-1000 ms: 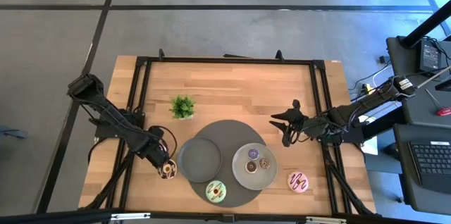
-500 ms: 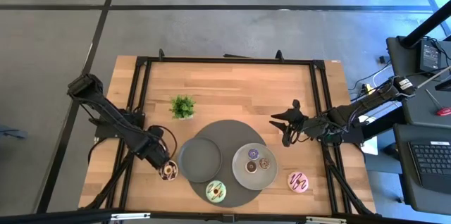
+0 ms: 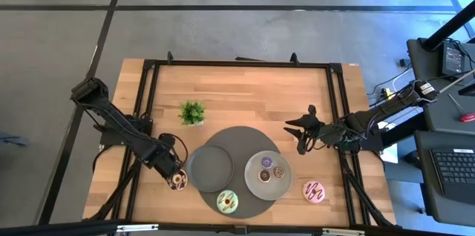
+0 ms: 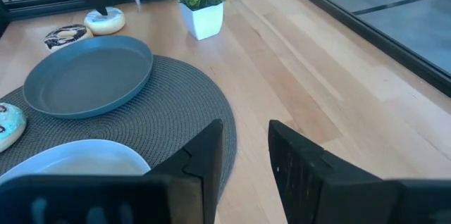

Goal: Pick & Place donuts
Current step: Put the large white donut on the dark gray plate

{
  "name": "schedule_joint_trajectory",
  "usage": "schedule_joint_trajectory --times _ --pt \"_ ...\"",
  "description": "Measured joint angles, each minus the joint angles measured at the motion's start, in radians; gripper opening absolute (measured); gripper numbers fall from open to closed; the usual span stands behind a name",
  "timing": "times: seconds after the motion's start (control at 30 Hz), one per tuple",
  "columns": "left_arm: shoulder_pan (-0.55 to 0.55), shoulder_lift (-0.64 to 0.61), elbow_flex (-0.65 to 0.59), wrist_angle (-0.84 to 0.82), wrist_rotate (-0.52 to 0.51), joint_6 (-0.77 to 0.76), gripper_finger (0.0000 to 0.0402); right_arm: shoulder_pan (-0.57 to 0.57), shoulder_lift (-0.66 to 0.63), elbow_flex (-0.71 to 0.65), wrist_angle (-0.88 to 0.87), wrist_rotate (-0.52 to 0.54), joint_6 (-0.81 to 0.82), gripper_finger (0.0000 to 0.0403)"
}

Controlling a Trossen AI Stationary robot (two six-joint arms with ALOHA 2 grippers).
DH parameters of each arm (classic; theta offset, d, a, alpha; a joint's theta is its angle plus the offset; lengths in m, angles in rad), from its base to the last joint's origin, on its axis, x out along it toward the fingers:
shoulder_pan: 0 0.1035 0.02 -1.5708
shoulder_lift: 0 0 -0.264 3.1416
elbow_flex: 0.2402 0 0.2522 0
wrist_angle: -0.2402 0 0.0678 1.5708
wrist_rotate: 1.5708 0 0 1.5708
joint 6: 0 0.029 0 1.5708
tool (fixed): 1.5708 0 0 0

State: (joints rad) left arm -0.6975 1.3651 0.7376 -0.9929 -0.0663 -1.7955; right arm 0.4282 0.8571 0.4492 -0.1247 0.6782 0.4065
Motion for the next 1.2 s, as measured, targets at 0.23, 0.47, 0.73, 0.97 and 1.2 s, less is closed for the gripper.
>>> schedule_joint_trajectory --times 0.23,0.47,0.73,0.97,1.2 --pt "-0.003 0.0 -0.003 -0.036 0.011 -0.05 0.0176 0.0 0.0 0.0 0.0 0.0 0.0 0.0116" --pt "-0.001 0.0 -0.069 0.028 0.035 -0.081 0.0178 0.0 0.0 0.0 0.0 0.0 0.0 0.0117" --pt "-0.001 0.0 -0.073 0.049 0.035 -0.069 0.0178 0.0 0.0 0.0 -0.001 0.0 -0.023 0.0117" --pt "-0.001 0.0 -0.073 0.05 0.039 -0.069 0.0155 0.0 0.0 0.0 -0.003 0.0 -0.026 0.0116" --pt "-0.001 0.001 -0.074 0.051 0.042 -0.068 0.0092 0.0 0.0 0.0 -0.009 0.001 -0.026 0.0116"
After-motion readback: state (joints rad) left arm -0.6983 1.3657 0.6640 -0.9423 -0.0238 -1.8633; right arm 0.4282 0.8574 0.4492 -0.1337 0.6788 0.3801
